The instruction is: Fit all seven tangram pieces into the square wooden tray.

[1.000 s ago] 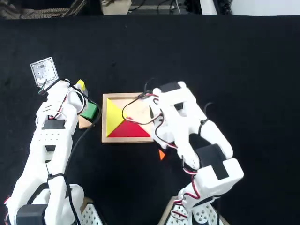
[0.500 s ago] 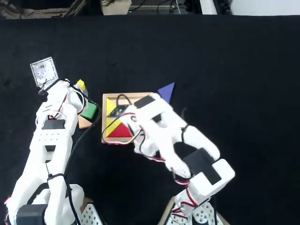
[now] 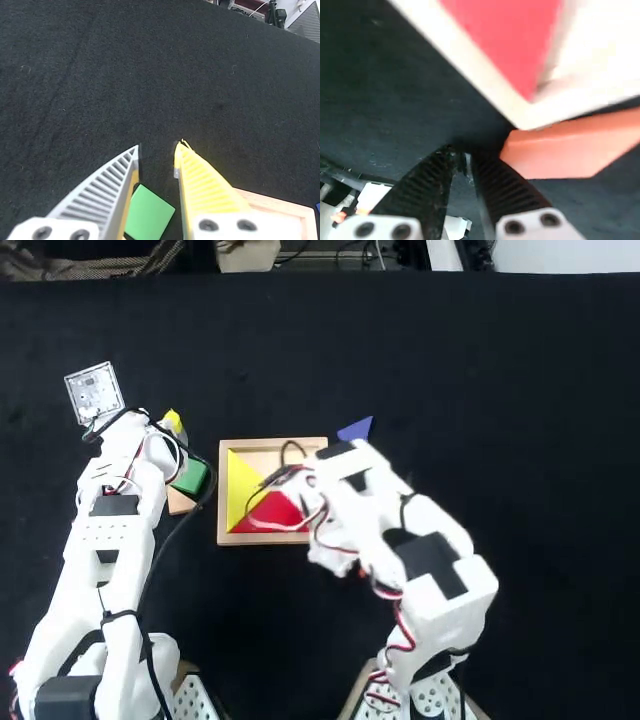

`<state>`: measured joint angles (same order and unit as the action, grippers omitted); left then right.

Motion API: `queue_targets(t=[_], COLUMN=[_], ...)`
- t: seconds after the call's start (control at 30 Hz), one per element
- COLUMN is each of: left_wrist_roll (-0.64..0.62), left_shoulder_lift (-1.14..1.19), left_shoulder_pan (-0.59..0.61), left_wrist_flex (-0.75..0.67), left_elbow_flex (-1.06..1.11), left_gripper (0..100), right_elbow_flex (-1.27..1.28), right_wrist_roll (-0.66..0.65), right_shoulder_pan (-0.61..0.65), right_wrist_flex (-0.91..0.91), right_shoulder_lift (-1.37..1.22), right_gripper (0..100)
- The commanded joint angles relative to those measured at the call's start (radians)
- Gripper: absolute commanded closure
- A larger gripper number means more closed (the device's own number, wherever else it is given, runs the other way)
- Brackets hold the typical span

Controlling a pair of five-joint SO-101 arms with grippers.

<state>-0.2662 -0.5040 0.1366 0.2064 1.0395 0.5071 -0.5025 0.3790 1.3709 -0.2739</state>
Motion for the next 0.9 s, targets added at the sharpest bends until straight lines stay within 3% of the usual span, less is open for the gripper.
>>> queue_targets(t=[0.0,0.17,0.3,0.57,0.73,0.87], left_wrist_roll=[0.006,0.006,0.006,0.006,0.006,0.006], left_shoulder_lift=[-0.029,-0.029,-0.028,-0.028,-0.028,-0.028], left_shoulder_pan=[0.013,0.013,0.013,0.013,0.013,0.013], left_wrist_flex=[-0.026,-0.026,-0.026,-0.028,-0.028,-0.028], left_elbow_flex=[-0.016,-0.018,-0.018,-0.018,-0.018,-0.018], left_gripper=[87,87,87,87,87,87], right_elbow_flex=[-0.059,-0.099,-0.145,-0.124,0.188,0.512], right_wrist_roll=[-0.054,-0.075,-0.075,-0.032,0.207,0.222], right_shoulder_pan=[-0.107,-0.135,-0.101,-0.227,-0.221,-0.166], right_wrist_flex=[-0.008,-0.002,0.115,0.144,-0.173,-0.443], right_shoulder_lift=[-0.002,-0.002,0.024,0.403,0.702,0.895], right_gripper=[98.8,98.8,98.8,98.8,98.8,98.6])
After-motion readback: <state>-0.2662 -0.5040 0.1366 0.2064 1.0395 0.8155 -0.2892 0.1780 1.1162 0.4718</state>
